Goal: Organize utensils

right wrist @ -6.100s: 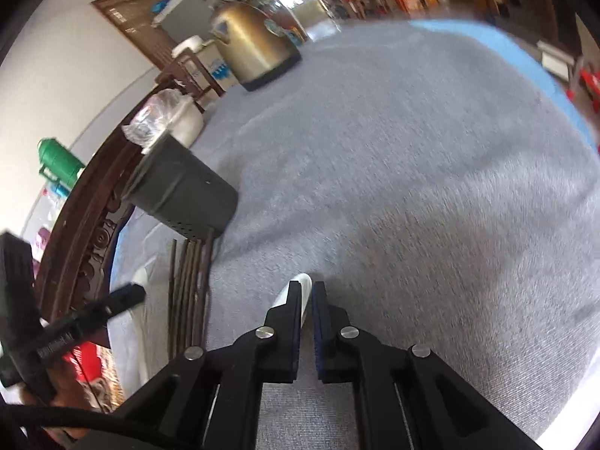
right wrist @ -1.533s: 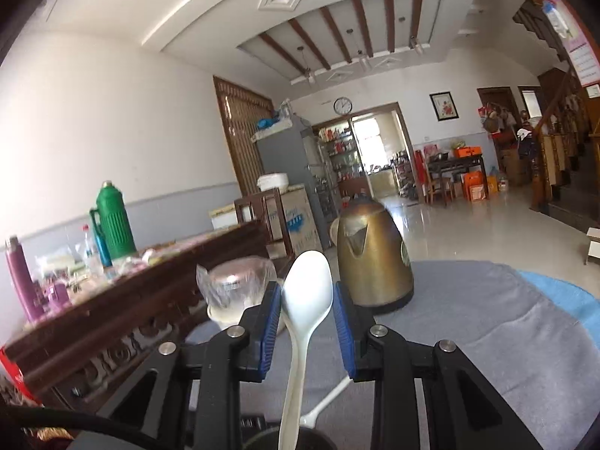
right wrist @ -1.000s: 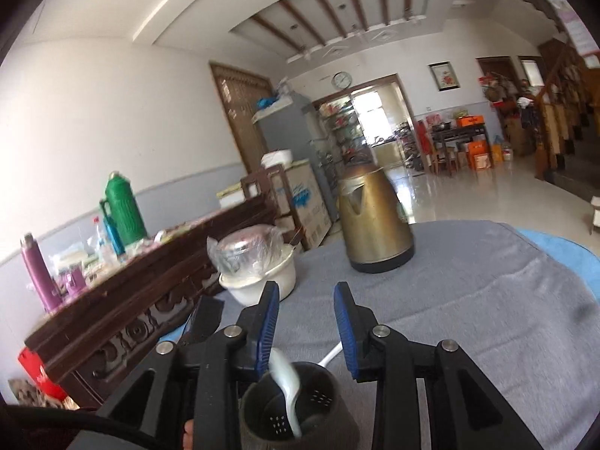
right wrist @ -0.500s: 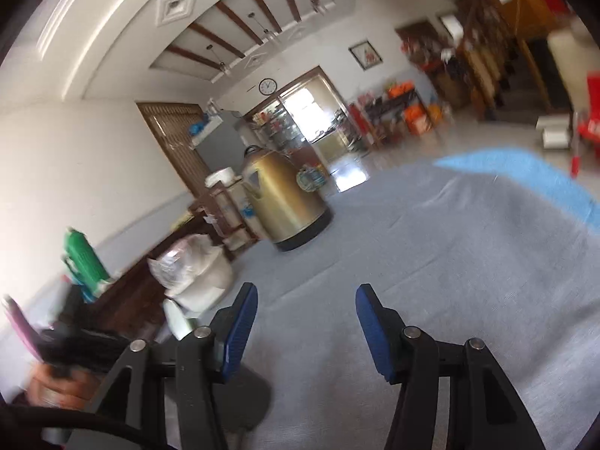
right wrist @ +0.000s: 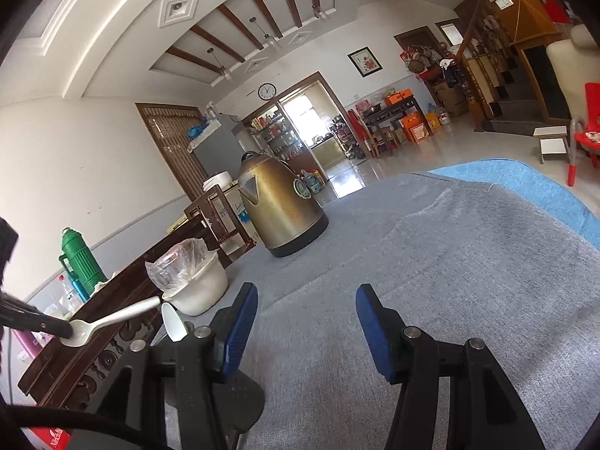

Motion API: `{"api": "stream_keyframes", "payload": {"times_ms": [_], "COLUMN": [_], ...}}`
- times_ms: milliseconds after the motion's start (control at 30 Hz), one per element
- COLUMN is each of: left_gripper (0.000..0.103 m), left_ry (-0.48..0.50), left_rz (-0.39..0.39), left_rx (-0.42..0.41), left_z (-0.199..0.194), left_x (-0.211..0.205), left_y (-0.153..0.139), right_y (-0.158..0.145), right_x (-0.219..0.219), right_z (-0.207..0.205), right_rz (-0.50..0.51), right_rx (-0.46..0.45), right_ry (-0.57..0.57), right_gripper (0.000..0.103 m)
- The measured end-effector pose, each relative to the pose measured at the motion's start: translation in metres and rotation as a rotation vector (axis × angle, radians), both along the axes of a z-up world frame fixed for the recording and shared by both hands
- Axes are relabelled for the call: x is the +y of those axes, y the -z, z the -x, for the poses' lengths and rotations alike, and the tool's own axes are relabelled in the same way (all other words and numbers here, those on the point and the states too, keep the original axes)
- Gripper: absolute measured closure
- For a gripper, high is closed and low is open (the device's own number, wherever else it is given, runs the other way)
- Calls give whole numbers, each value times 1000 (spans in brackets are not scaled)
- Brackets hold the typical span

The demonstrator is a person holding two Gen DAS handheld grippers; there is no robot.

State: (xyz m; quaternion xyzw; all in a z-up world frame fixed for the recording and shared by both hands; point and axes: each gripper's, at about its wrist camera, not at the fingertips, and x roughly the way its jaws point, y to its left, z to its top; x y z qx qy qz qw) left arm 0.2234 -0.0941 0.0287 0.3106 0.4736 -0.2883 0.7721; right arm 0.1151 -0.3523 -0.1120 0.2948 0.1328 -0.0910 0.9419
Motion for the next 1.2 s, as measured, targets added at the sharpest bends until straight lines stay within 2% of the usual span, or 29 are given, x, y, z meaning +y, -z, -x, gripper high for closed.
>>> {"api": "stream_keyframes", "payload": {"times_ms": [33, 100, 333, 533, 800, 1000, 1100, 1200], "left_gripper": [101, 101, 101, 101, 101, 101, 101, 101], "left_ry": [42, 95, 222, 261, 292, 362, 365, 343], "left_rz": [-70, -161, -370, -500, -588, -671, -684, -660], "left_rx": [-18, -43, -84, -103, -113, -127, -136, -148], "left_z": [5, 11, 25, 24, 19, 35, 37, 34], "left_x": [-11, -27, -63, -94, -125, -118, -115, -114], "left_y": [2, 5, 5, 6, 16, 20, 17, 12], "right_y": [0, 1, 7, 7, 7, 8, 8, 9], "right_x": [-1, -3, -14, -20, -23, -24, -24, -25], "right_z": [0, 0, 3, 7, 8, 8, 9, 10], "right_rz": [-6, -19, -75, -107, -124, -130, -131, -135], "right_rx": [0, 0, -4, -14, -15, -14, -18, -16], "right_ry": [1, 7, 18, 28, 40, 45, 49, 51], "right_gripper": [44, 44, 44, 44, 44, 44, 44, 44]}}
